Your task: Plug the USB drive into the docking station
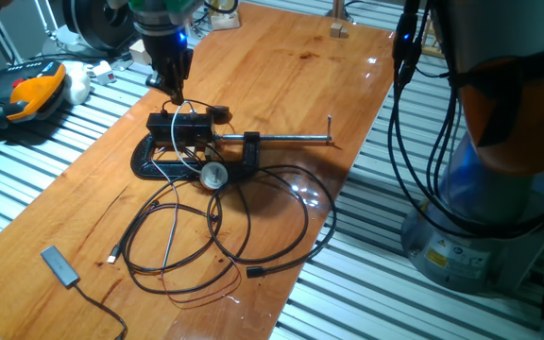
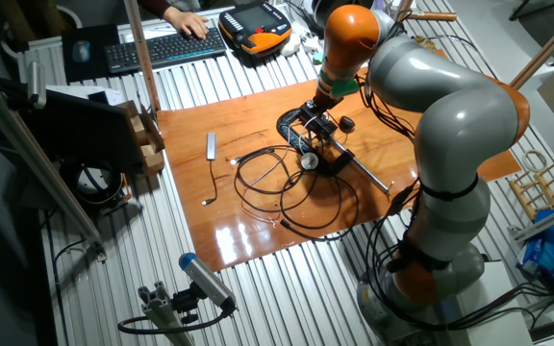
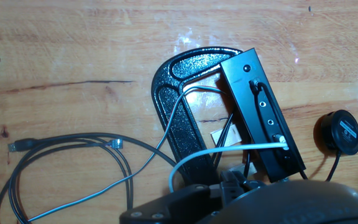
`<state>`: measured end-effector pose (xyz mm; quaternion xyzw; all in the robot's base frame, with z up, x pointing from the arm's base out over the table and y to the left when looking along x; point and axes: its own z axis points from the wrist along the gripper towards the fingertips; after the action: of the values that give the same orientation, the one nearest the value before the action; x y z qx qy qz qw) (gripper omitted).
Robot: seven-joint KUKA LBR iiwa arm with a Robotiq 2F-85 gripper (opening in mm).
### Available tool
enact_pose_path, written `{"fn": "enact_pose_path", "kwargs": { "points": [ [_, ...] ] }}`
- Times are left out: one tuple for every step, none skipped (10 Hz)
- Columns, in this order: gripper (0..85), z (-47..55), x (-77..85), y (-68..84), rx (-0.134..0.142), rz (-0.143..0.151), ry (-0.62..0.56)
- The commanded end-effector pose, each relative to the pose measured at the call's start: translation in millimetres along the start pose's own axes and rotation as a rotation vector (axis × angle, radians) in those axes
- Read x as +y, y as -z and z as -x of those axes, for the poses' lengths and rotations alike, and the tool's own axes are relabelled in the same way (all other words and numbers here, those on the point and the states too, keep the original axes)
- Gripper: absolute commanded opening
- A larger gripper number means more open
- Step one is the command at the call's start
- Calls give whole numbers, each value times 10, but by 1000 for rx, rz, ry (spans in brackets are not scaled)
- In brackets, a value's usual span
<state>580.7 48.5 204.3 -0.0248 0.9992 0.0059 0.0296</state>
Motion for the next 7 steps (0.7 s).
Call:
{"fn": "enact_pose_path", "kwargs": {
  "points": [
    [0, -3, 0, -14, -1, 1, -2],
    [0, 1, -1, -39, -9, -1, -2],
    [0, 16, -5, -59, -12, 0, -2],
    [0, 28, -8, -71, -14, 2, 0],
    [0, 35, -10, -75, -14, 3, -1],
    [0, 38, -9, -77, -14, 3, -1],
    [0, 36, -7, -77, -12, 3, 1]
  ]
}}
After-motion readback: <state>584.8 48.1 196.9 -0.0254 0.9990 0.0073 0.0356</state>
